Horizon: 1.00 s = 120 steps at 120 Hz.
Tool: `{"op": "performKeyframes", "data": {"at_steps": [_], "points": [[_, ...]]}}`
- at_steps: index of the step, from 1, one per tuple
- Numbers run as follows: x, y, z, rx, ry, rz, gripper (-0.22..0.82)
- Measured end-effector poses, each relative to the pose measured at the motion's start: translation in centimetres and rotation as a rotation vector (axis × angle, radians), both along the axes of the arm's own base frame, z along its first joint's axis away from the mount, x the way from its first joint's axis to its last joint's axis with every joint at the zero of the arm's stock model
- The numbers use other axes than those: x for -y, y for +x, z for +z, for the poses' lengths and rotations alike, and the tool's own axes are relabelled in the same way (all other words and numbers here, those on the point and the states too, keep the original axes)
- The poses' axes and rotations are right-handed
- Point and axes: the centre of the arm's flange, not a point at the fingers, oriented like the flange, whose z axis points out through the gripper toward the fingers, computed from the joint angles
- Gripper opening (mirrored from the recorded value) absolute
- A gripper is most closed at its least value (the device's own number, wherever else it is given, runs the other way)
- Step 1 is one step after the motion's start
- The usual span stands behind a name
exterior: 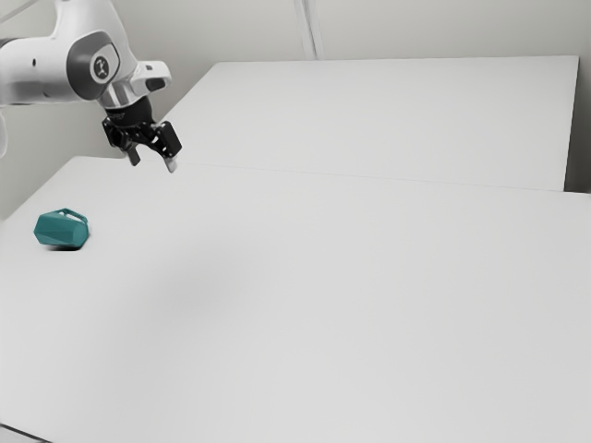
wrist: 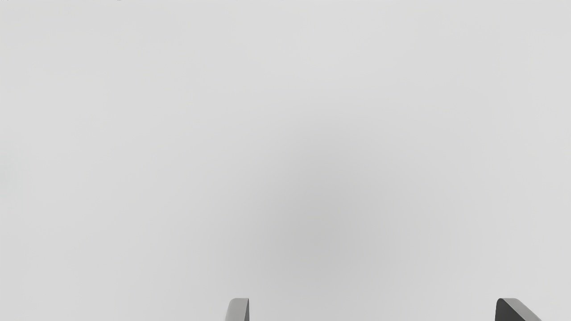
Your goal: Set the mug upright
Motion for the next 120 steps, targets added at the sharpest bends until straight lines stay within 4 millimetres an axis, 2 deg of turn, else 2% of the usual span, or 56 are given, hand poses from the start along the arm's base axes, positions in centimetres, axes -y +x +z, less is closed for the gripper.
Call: {"op": "performKeyframes", "data": {"at_steps": [14, 22, 31, 44, 70, 78, 103, 120], "points": [[-0.3, 0.1, 0.4, 0.019, 0.0, -0.009, 0.6], [-1.8, 0.3, 1.2, 0.042, -0.005, 0.006, 0.6], [-4.9, 0.8, 1.4, 0.056, 0.001, 0.039, 0.6], [-9.5, 1.6, 0.2, 0.049, 0.013, 0.08, 0.6], [-20.5, 2.6, -3.6, 0.062, 0.003, 0.142, 0.6], [-23.4, 2.7, -4.3, 0.076, -0.002, 0.141, 0.6], [-30.7, 2.7, -7.9, 0.1, -0.029, 0.107, 0.6], [-33.9, 2.2, -10.4, 0.109, -0.025, 0.074, 0.6]]}}
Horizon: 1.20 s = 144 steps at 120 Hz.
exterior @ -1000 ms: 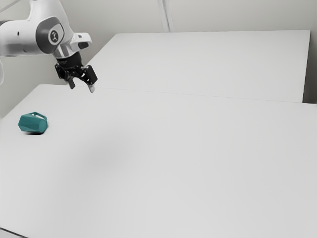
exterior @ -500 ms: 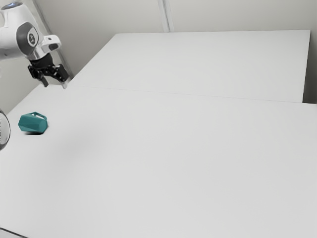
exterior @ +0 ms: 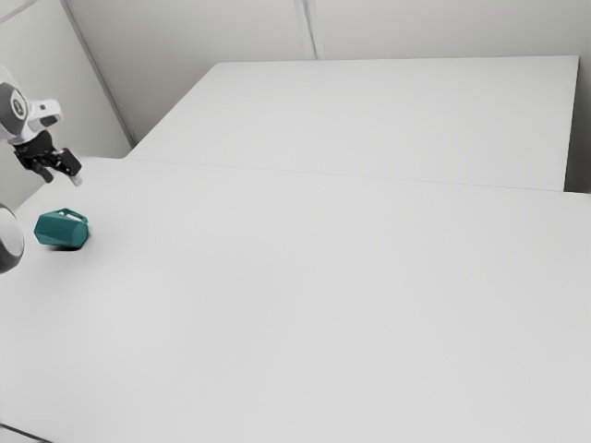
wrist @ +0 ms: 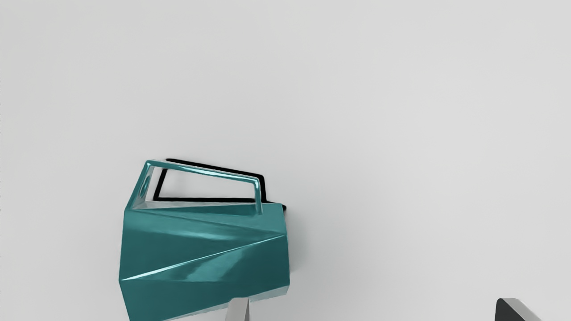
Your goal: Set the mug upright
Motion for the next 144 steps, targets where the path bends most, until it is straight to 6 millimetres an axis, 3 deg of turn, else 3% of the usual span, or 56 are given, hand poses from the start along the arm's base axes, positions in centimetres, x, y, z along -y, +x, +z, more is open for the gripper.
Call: {"op": "performKeyframes", "data": {"at_steps": [12, 40, 79, 96, 127, 144], "points": [[-2.7, -0.1, -1.8, 0.033, 0.003, -0.017, 0.6], [-7.8, -1.5, -3.8, 0.143, -0.03, -0.062, 0.6], [-13.0, -5.3, -7.9, 0.224, -0.11, -0.098, 0.6], [-14.8, -6.8, -10.5, 0.275, -0.173, -0.092, 0.6], [-16.6, -9.1, -12.2, 0.393, -0.294, -0.069, 0.6], [-16.5, -9.5, -13.5, 0.438, -0.376, -0.063, 0.6]]}}
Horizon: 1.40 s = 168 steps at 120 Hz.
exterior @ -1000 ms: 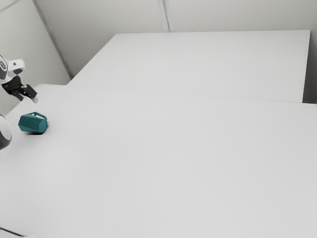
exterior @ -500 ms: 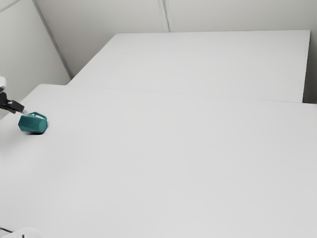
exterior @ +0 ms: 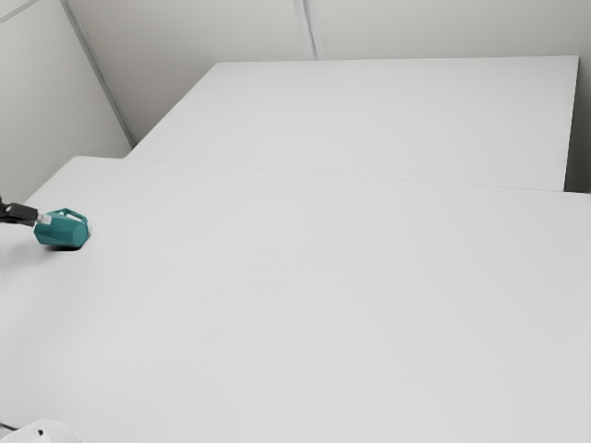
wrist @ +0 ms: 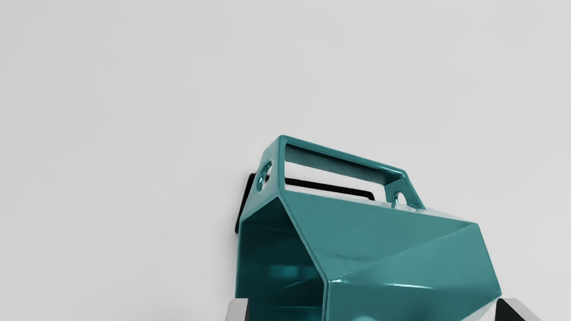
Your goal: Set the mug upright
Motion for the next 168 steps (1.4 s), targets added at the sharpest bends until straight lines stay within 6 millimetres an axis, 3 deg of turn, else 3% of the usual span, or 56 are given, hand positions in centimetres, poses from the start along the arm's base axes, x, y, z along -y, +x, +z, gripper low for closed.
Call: {"op": "performKeyframes", "data": {"at_steps": [30, 72, 79, 117, 150, 168], "points": [[0.4, -0.1, -2.1, 0.038, -0.094, -0.012, 0.6], [0.3, -0.1, -3.4, 0.08, -0.158, -0.006, 0.59], [0.2, -0.4, -3.5, 0.087, -0.181, -0.001, 0.53], [0.7, -0.7, -3.2, 0.149, -0.312, 0.013, 0.02], [1.4, -0.2, -3.0, 0.176, -0.372, 0.01, -0.14], [1.7, 0.2, -2.5, 0.182, -0.376, 0.003, -0.17]]}}
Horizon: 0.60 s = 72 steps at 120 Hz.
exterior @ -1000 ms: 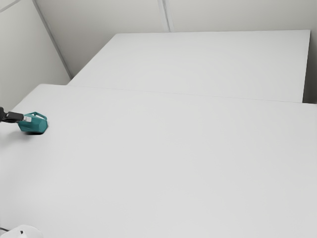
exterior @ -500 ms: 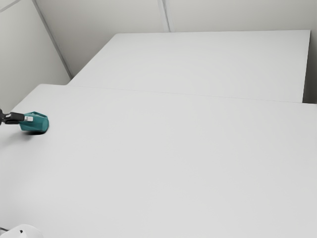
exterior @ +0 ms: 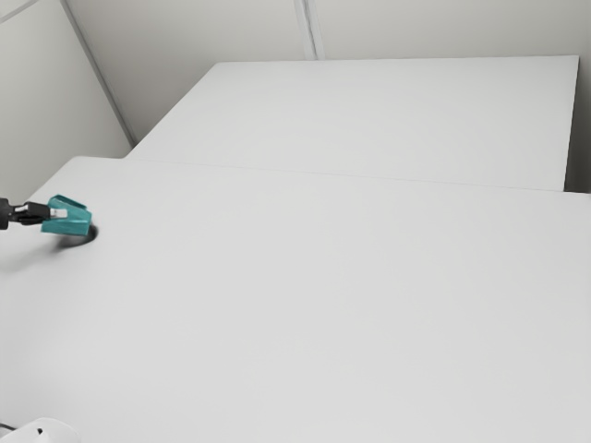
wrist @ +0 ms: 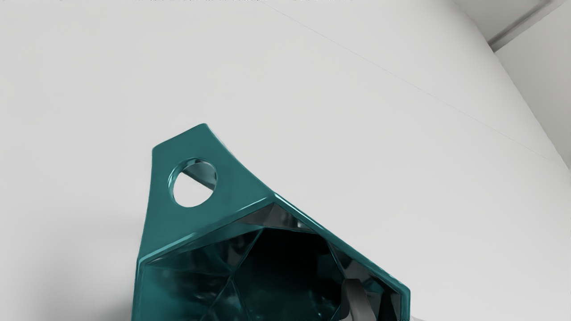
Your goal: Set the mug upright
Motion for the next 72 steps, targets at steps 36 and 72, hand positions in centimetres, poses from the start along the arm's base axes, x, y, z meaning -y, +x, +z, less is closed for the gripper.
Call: {"op": "performKeyframes", "data": {"at_steps": [36, 72], "points": [[2.8, 2.0, 8.0, 0.001, 0.108, -0.059, -0.18], [16.2, 8.0, 16.7, -0.107, 0.319, -0.262, -0.18]]}}
